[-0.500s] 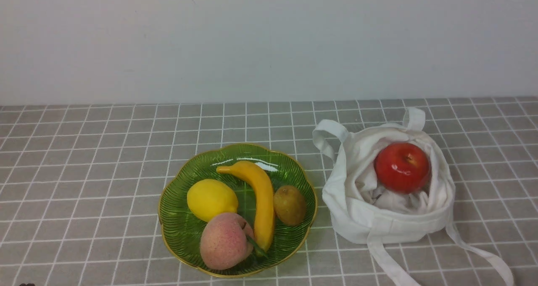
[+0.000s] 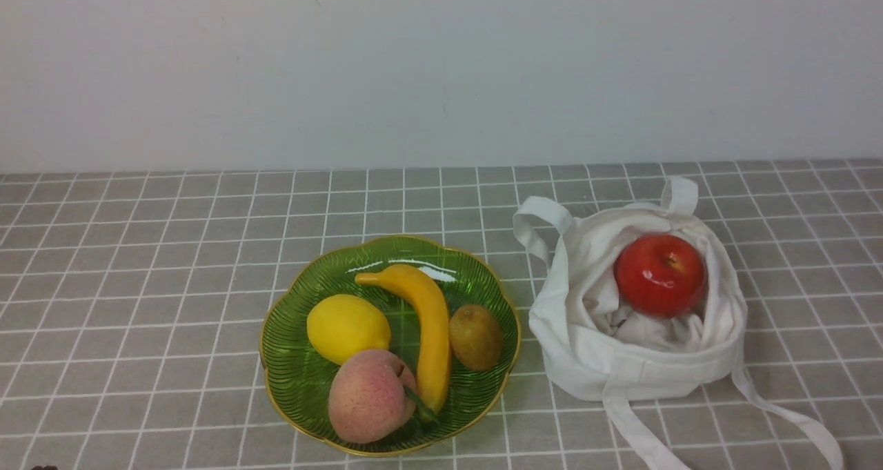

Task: Take the fruit out of the bag on the grey coffee tablecloth and place them on the plate.
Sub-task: 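Reach into the cloth bag and grasp a fruit with the right gripper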

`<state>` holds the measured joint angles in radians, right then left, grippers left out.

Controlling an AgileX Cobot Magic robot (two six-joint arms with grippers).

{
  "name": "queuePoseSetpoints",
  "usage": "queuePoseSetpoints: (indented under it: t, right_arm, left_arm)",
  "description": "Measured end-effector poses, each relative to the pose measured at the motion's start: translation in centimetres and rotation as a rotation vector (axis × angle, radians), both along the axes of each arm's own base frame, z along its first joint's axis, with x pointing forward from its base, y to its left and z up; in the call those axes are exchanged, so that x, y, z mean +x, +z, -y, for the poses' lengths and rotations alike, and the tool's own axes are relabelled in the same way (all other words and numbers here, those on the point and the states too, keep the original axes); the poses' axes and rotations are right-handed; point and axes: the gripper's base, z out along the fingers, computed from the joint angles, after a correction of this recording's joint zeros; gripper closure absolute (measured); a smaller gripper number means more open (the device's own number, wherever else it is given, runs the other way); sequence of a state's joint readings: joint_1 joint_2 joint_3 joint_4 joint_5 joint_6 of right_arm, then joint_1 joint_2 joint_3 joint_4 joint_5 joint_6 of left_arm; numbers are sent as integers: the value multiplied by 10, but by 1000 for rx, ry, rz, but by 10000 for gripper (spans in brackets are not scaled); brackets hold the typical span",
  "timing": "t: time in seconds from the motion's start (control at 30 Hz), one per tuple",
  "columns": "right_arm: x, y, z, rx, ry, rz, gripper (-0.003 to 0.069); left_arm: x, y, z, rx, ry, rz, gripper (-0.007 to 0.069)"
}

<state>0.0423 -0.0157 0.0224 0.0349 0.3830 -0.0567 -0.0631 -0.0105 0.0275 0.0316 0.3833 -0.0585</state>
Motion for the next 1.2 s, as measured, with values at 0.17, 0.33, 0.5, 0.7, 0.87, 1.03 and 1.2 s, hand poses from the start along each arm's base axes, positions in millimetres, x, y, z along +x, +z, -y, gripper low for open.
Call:
queuePoseSetpoints:
  t: [0.17, 0.33, 0.5, 0.7, 0.87, 1.03, 1.2]
  right_arm:
    - [0, 0, 0, 18, -4, -1, 673]
    - [0, 0, 0, 19, -4, -1, 673]
    - [0, 0, 0, 11, -5, -1, 673]
    - [1, 3, 0, 46, -8, 41, 673]
    - [2, 19, -1, 409, -28, 209, 673]
    - [1, 30, 3, 733, -62, 311, 673]
    - [1, 31, 5, 791, -71, 328, 673]
  left_arm:
    - [0, 0, 0, 0, 0, 0, 632]
    - [0, 0, 0, 0, 0, 0, 632]
    - [0, 0, 0, 0, 0, 0, 632]
    - [0, 0, 0, 0, 0, 0, 632]
    - [0, 0, 0, 0, 0, 0, 632]
    - [0, 0, 0, 0, 0, 0, 632]
    - [0, 0, 0, 0, 0, 0, 632]
